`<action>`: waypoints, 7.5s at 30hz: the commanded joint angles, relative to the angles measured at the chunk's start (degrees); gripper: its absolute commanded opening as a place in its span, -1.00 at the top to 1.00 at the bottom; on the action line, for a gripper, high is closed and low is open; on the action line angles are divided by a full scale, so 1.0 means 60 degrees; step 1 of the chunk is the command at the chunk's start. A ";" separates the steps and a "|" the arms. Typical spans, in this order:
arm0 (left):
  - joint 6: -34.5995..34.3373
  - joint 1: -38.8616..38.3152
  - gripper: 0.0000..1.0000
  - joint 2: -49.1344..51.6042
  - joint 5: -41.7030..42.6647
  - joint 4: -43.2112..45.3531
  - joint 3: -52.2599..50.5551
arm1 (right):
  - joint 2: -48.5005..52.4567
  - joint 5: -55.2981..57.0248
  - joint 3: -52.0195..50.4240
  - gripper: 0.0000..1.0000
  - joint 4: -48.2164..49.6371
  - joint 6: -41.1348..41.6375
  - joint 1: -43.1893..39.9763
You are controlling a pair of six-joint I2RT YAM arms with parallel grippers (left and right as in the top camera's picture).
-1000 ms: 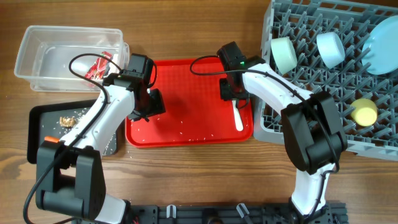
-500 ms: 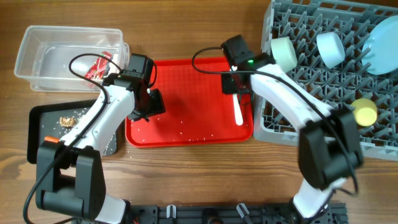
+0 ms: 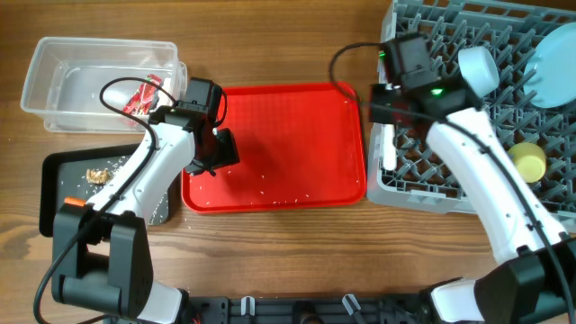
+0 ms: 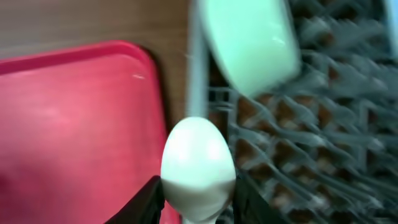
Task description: Sort waste into correct bins and load items into the dishwasher rack
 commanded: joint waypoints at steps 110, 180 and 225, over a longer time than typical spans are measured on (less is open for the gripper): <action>0.0113 -0.0029 -0.25 0.0087 -0.0157 0.0499 0.0055 | 0.0725 -0.1945 -0.2222 0.35 0.2419 -0.2335 -0.0379; 0.0113 -0.0033 -0.26 0.0087 -0.0157 0.0495 0.0055 | 0.1759 -0.0091 -0.2211 0.32 0.6794 -0.2816 -0.0397; 0.0109 -0.0033 -0.26 0.0087 -0.0157 0.0499 0.0055 | 0.2838 -0.0087 -0.2211 0.39 0.8805 -0.4288 -0.0397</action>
